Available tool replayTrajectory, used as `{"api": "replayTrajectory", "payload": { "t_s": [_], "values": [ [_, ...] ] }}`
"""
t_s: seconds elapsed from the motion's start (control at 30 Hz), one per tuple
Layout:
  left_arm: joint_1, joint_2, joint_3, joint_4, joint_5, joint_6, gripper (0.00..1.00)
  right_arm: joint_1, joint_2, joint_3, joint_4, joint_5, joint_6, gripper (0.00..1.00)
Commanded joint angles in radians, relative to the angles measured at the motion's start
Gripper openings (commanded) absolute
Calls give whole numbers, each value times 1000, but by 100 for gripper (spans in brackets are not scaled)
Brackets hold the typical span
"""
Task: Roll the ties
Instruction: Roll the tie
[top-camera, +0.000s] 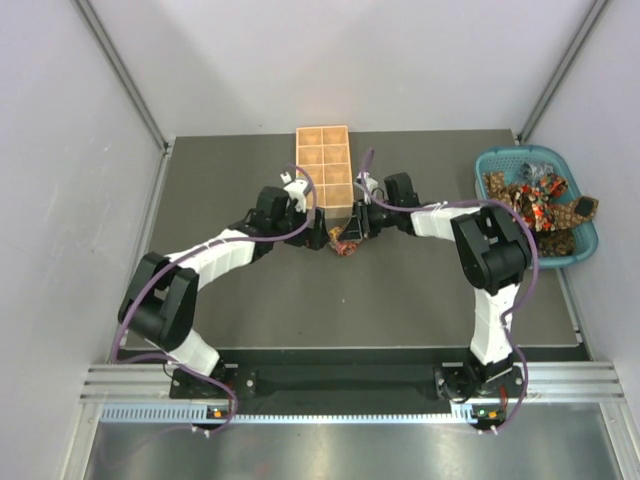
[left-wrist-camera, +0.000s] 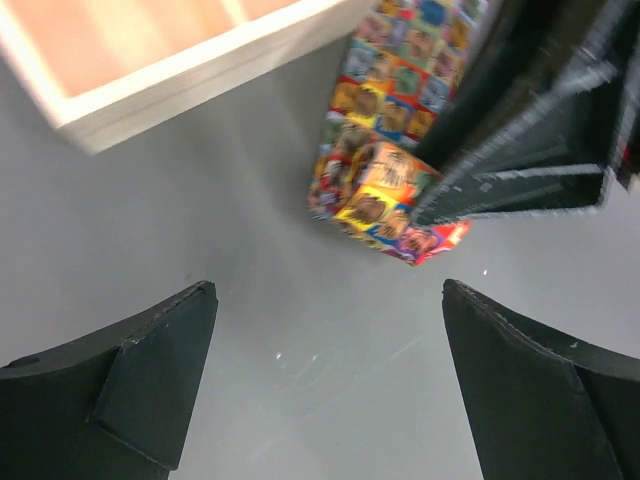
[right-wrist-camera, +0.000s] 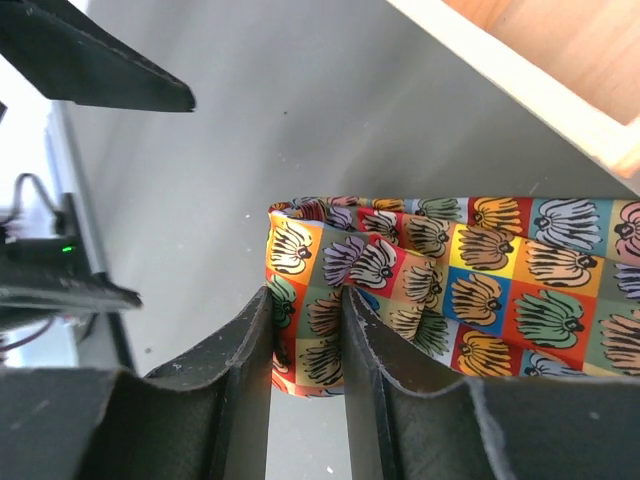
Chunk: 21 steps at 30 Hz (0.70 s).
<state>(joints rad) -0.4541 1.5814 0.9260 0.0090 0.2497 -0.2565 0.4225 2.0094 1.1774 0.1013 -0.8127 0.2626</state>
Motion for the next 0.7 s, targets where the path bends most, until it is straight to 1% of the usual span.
{"api": "replayTrajectory", "payload": {
  "t_s": [0.0, 0.07, 0.17, 0.2, 0.33, 0.4, 0.43, 0.47, 0.5, 0.57, 0.6, 0.67],
  "values": [
    [-32, 29, 53, 100, -15, 106, 99, -17, 72, 18, -6, -98, 35, 24],
    [-40, 42, 53, 135, -50, 103, 99, -30, 84, 22, -11, -100, 33, 23],
    [-40, 28, 21, 232, -72, 79, 99, -54, 89, 22, -9, -103, 44, 23],
    [-40, 16, 8, 288, -79, 71, 99, -62, 91, 21, -5, -105, 47, 23],
    [-38, -102, -102, 403, -150, -3, 99, -82, 106, 27, -9, -102, 55, 23],
    [-35, -144, -156, 427, -332, -62, 99, -88, 109, 28, -9, -98, 53, 23],
    [-34, -176, -171, 419, -440, -173, 99, -87, 111, 28, -9, -95, 55, 23],
    [-26, -185, -182, 408, -529, -234, 99, -88, 109, 27, -12, -83, 53, 22],
    [-11, -196, -191, 399, -485, -246, 99, -90, 107, 27, -14, -72, 53, 23],
    [9, -204, -197, 445, -286, -150, 99, -94, 106, 25, -20, -62, 52, 23],
    [8, -201, -182, 441, -138, -104, 99, -99, 109, 25, -17, -62, 58, 23],
    [0, -169, -155, 396, -49, -70, 99, -105, 115, 28, -12, -57, 66, 23]
  ]
}}
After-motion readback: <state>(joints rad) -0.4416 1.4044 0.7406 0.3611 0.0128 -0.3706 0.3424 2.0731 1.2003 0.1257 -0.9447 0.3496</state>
